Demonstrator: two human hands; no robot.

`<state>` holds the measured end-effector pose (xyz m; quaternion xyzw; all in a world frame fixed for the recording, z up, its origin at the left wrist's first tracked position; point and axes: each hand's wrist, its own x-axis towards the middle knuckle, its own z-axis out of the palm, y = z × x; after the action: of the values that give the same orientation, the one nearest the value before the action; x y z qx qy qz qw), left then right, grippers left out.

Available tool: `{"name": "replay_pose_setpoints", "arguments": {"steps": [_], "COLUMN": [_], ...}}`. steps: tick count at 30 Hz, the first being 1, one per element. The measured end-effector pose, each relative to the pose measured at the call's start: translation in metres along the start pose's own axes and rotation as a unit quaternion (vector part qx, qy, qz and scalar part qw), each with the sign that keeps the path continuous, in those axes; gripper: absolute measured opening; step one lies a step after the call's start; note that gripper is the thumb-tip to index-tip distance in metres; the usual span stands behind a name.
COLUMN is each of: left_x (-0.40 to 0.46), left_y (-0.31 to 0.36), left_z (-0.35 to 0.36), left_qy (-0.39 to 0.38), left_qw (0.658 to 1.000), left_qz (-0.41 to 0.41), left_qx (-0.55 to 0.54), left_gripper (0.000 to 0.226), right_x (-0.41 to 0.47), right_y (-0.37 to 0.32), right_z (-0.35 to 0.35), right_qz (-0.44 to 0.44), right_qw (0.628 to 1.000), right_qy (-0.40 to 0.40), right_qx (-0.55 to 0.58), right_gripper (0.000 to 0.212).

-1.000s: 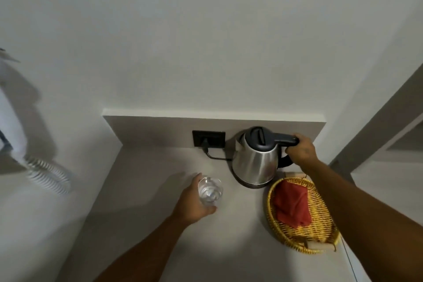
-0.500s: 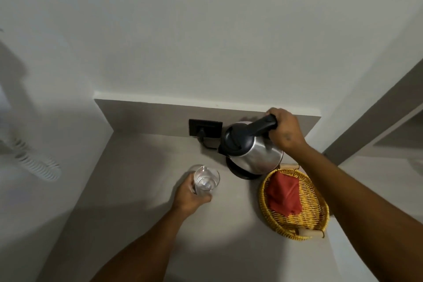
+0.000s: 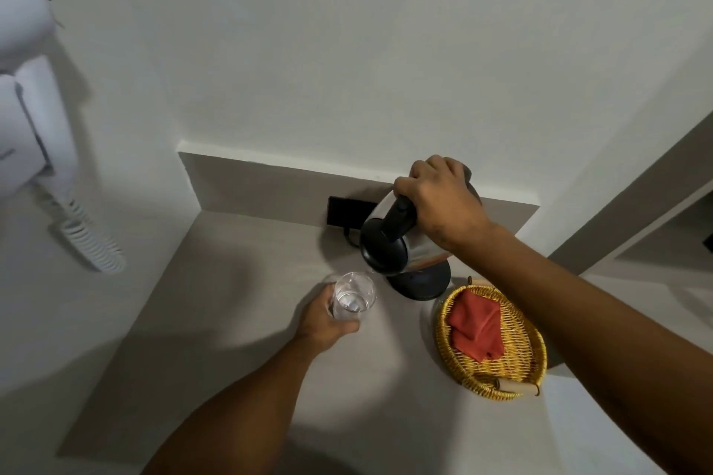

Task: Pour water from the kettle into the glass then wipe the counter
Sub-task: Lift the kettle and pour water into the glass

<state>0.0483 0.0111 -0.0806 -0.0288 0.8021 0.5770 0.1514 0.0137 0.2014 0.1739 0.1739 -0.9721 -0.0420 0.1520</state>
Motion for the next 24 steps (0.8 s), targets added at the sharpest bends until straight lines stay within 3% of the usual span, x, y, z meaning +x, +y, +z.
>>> {"name": "replay_pose_setpoints", "arguments": {"steps": [6, 24], "left_x": [-0.001, 0.002], "left_y": [0.001, -0.004], "left_z": [-0.001, 0.000], "left_qy": [-0.002, 0.000], "left_qw": [1.000, 1.000], "left_qz": [-0.006, 0.002], "left_qx": [0.014, 0.010], "left_gripper": [0.057, 0.074], "right_x": [0.005, 0.008], "right_y": [-0.014, -0.010], "right_z": [-0.007, -0.018], "right_qz": [-0.023, -0.040], "right_qw": [0.999, 0.996], "right_qy": [0.003, -0.003], "right_qx": [-0.028, -0.076], "right_gripper": [0.015, 0.016]}}
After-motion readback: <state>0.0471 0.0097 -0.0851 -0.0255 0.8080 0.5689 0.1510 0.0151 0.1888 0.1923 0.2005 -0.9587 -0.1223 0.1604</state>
